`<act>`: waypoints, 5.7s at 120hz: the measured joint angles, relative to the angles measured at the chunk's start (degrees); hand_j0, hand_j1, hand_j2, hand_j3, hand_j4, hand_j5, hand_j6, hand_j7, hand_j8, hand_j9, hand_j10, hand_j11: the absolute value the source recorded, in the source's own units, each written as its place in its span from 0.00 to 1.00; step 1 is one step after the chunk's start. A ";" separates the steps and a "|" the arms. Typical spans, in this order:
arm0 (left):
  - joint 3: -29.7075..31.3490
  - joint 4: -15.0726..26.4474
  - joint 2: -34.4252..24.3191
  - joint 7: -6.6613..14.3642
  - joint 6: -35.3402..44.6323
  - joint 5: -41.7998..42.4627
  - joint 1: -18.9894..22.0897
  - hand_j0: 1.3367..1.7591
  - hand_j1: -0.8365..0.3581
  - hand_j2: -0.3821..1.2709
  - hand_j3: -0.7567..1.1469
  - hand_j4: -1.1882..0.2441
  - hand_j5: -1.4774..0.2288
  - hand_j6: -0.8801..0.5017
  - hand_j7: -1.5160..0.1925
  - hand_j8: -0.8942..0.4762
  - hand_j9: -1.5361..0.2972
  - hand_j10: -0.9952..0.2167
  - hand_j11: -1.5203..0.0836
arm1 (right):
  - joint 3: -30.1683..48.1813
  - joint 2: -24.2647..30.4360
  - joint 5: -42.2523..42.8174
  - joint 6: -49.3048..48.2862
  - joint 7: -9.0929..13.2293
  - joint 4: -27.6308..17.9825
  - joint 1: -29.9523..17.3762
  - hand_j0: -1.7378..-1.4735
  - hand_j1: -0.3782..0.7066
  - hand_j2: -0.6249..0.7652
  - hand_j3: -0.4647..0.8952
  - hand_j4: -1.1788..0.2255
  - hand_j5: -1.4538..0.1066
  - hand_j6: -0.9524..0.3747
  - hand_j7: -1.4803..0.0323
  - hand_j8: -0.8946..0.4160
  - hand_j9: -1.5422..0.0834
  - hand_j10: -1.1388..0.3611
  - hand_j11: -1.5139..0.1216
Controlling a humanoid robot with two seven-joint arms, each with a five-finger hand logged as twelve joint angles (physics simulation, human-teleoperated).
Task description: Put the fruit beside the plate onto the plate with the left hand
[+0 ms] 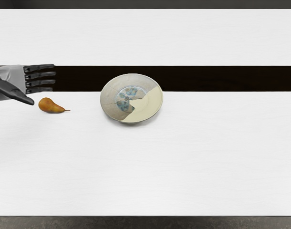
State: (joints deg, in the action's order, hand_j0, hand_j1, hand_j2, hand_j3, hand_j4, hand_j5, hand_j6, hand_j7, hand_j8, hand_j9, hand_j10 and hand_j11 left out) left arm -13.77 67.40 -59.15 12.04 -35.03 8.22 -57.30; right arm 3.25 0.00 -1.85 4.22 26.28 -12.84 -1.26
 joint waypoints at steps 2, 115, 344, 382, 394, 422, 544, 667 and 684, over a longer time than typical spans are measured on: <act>0.02 0.08 0.00 0.00 0.00 0.00 -0.06 0.76 0.99 0.23 0.40 0.83 0.87 0.64 0.89 0.65 0.84 0.82 0.95 | 0.00 0.00 0.00 0.00 0.01 0.00 0.00 0.30 0.06 0.44 0.34 0.82 0.90 0.69 0.95 0.66 0.92 0.74 0.90; 3.35 6.56 9.40 17.35 2.31 -53.25 -16.45 0.76 0.99 0.23 0.40 0.83 0.87 0.63 0.89 0.65 0.84 0.82 0.95 | 0.00 0.00 0.00 0.00 -0.18 -0.29 0.00 0.30 0.06 0.44 0.34 0.82 0.90 0.69 0.95 0.66 0.92 0.74 0.90; 11.25 -0.69 23.37 19.34 34.18 -73.62 -8.27 0.76 0.74 0.26 0.40 0.65 0.67 0.45 0.69 0.46 0.66 0.61 0.74 | -0.08 0.00 -0.04 -0.09 -0.18 -0.52 -0.05 0.30 0.06 0.44 0.34 0.82 0.90 0.69 0.95 0.66 0.92 0.74 0.90; 11.73 -2.11 24.23 19.34 34.21 -73.57 -7.74 0.76 0.70 0.27 0.40 0.62 0.64 0.42 0.67 0.44 0.63 0.58 0.71 | -0.09 0.00 -0.01 -0.09 -0.20 -0.52 -0.04 0.30 0.06 0.44 0.34 0.82 0.90 0.69 0.95 0.66 0.92 0.74 0.90; 11.75 -2.33 24.25 19.34 34.19 -73.57 -7.74 0.76 0.69 0.27 0.40 0.62 0.64 0.41 0.66 0.43 0.62 0.57 0.70 | -0.09 0.00 0.00 -0.09 -0.24 -0.52 -0.03 0.30 0.06 0.44 0.34 0.82 0.90 0.69 0.95 0.66 0.92 0.74 0.90; 12.08 -2.65 25.18 19.34 34.13 -73.57 -7.48 0.76 0.65 0.28 0.40 0.59 0.60 0.38 0.62 0.40 0.59 0.53 0.67 | -0.09 0.00 0.00 -0.10 -0.24 -0.53 0.00 0.30 0.06 0.44 0.34 0.82 0.90 0.69 0.95 0.66 0.92 0.74 0.90; 12.28 -4.18 25.49 19.34 33.97 -73.58 -6.82 0.76 0.58 0.28 0.40 0.54 0.55 0.34 0.57 0.35 0.55 0.48 0.61 | -0.08 0.00 0.00 -0.09 -0.26 -0.52 -0.02 0.30 0.06 0.44 0.34 0.82 0.90 0.69 0.95 0.66 0.92 0.74 0.90; 12.28 -4.24 25.14 19.36 33.30 -73.51 -6.16 0.76 0.45 0.30 0.40 0.44 0.45 0.24 0.47 0.25 0.45 0.37 0.50 | -0.09 0.00 0.00 -0.09 -0.26 -0.45 -0.06 0.30 0.06 0.44 0.34 0.82 0.90 0.69 0.95 0.66 0.92 0.74 0.90; 12.29 -4.12 25.14 19.37 33.26 -73.40 -6.25 0.76 0.44 0.31 0.40 0.44 0.44 0.25 0.46 0.24 0.44 0.36 0.49 | -0.09 0.00 0.00 -0.09 -0.26 -0.44 -0.06 0.30 0.06 0.44 0.34 0.82 0.90 0.69 0.95 0.66 0.92 0.74 0.90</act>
State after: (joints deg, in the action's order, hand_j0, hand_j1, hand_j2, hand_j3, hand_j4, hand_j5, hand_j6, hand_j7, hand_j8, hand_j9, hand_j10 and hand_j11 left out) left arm -1.48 63.28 -34.01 31.41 -1.76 -65.18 -63.54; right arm 3.16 0.00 -1.84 4.13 26.02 -13.27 -1.32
